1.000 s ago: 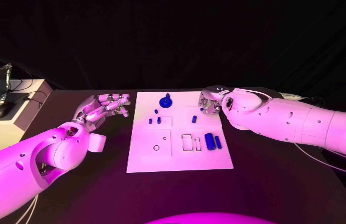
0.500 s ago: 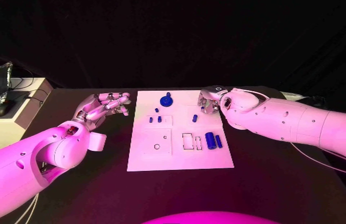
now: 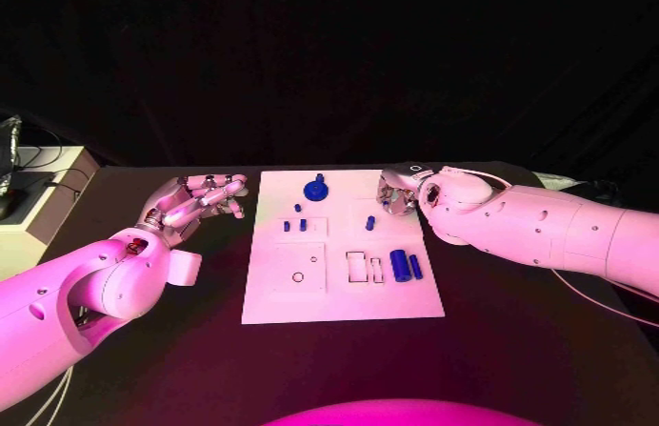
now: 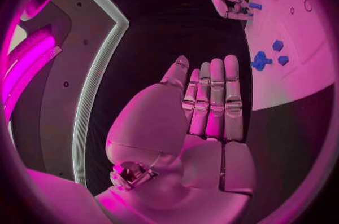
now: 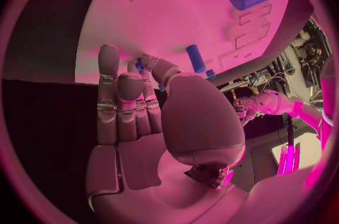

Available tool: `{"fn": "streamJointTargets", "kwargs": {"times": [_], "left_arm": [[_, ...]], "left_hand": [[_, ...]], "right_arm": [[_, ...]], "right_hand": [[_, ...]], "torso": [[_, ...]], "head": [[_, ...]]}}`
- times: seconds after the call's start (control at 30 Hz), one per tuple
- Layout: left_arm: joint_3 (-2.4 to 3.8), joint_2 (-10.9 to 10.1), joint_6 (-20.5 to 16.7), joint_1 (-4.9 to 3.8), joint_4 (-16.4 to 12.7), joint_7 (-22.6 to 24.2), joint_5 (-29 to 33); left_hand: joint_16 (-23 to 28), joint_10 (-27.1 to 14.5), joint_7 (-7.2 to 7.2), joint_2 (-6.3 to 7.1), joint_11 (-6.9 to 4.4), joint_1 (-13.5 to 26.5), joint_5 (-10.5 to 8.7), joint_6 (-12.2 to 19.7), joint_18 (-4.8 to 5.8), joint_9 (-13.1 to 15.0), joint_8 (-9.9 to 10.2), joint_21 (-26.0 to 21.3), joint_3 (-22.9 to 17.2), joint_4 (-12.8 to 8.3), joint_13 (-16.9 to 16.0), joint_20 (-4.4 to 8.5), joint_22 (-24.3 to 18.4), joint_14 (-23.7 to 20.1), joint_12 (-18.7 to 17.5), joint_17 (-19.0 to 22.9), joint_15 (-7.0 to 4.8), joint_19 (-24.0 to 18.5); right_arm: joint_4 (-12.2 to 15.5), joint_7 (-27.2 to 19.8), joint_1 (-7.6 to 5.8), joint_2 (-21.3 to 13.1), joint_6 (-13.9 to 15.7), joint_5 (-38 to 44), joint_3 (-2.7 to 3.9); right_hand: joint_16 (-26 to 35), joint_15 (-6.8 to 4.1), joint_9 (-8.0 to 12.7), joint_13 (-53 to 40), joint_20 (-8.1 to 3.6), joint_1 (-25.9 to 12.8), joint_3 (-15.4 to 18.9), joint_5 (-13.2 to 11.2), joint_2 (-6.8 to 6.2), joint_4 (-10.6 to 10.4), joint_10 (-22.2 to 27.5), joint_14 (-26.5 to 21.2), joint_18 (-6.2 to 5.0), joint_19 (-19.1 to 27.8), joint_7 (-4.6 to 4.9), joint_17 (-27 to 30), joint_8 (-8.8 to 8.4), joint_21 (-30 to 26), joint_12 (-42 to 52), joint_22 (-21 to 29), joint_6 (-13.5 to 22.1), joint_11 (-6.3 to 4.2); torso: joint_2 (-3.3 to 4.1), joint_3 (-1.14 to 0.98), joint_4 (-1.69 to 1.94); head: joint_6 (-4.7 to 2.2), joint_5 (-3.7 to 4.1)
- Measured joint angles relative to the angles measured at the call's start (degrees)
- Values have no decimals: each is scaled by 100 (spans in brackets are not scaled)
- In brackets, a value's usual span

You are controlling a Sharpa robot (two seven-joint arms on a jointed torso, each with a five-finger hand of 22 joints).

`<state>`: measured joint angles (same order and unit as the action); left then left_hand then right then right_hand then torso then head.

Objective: Assemble the parts on the task board

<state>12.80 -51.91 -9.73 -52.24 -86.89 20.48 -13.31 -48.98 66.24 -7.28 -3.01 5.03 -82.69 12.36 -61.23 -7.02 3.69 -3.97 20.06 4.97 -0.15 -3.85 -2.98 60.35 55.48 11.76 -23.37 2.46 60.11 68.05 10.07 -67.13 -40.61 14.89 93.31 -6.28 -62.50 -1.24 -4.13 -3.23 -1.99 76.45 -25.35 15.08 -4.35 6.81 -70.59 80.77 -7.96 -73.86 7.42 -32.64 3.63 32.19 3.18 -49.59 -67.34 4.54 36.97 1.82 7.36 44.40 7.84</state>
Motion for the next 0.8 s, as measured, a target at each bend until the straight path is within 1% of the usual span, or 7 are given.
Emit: {"fn": "streamJointTargets", "kwargs": {"times": [0.17,0.27,0.37,0.47,0.53,0.7,0.8], "left_arm": [[0,-3,-2,0,2,-8,-23],[0,-5,-3,0,2,-11,-37],[1,-7,-4,0,4,-13,-49],[1,-7,-5,0,7,-15,-58],[1,-7,-6,0,13,-16,-62],[1,-8,-7,0,32,-17,-69],[1,-9,-8,0,36,-19,-72]], "left_hand": [[0,0,0,-27,0,-28,0,0,0,0,0,0,-18,-18,0,21,12,0,0,-6,0,21],[0,0,0,-27,0,-28,0,0,0,0,0,0,-18,-18,0,21,12,0,0,-6,0,21],[0,0,0,-38,0,-39,0,0,0,0,0,0,-18,-18,1,21,18,0,0,-8,0,21],[0,0,0,-52,0,-53,0,0,0,0,0,0,-33,-33,1,21,35,0,0,-14,0,21],[0,0,0,-52,0,-52,0,0,0,0,0,0,-33,-33,1,21,40,0,0,-14,0,21],[0,0,0,-52,0,-52,0,0,-1,0,0,0,-33,-33,1,21,40,0,0,-14,0,21],[0,0,0,-52,0,-53,0,0,0,0,0,0,-33,-33,1,21,62,0,0,-25,0,20]], "right_arm": [[9,0,0,-4,-8,11,1],[21,2,2,-9,7,19,2],[48,13,11,-24,72,33,0],[83,26,31,-48,194,57,-11],[112,39,46,-67,308,77,-21],[226,57,59,-138,617,106,-22],[352,61,59,-227,821,106,17]], "right_hand": [[0,0,0,0,-8,-6,-22,28,22,118,-8,0,2,8,-24,-12,0,0,1,-154,-42,8],[0,-51,-5,0,-9,10,-61,27,38,184,-22,10,4,10,-26,-18,0,0,0,-215,-105,23],[0,-50,-5,0,-19,23,-144,-207,68,264,-22,10,7,20,-47,-31,0,25,-8,-301,-127,23],[-21,-50,-14,0,-20,9,-287,-475,82,290,-22,10,8,22,-50,-45,0,26,-19,-383,-131,23],[-29,-50,-23,0,-28,9,-380,-584,82,292,-22,10,9,30,-32,-66,0,26,-23,-473,-151,23],[-63,-50,-29,0,-28,9,-449,-634,82,253,-22,10,10,31,-50,-90,0,26,-21,-632,-170,23],[-63,-50,-29,0,-39,9,-450,-647,82,253,-22,10,11,19,-50,-90,0,-20,-21,-709,-170,23]], "torso": [[1,3,1],[3,2,1],[5,2,1],[7,2,1],[7,1,1],[7,-1,1],[7,1,2]], "head": [[6,2],[7,2],[7,2],[12,-1],[15,-5],[18,-15],[20,-24]]}}
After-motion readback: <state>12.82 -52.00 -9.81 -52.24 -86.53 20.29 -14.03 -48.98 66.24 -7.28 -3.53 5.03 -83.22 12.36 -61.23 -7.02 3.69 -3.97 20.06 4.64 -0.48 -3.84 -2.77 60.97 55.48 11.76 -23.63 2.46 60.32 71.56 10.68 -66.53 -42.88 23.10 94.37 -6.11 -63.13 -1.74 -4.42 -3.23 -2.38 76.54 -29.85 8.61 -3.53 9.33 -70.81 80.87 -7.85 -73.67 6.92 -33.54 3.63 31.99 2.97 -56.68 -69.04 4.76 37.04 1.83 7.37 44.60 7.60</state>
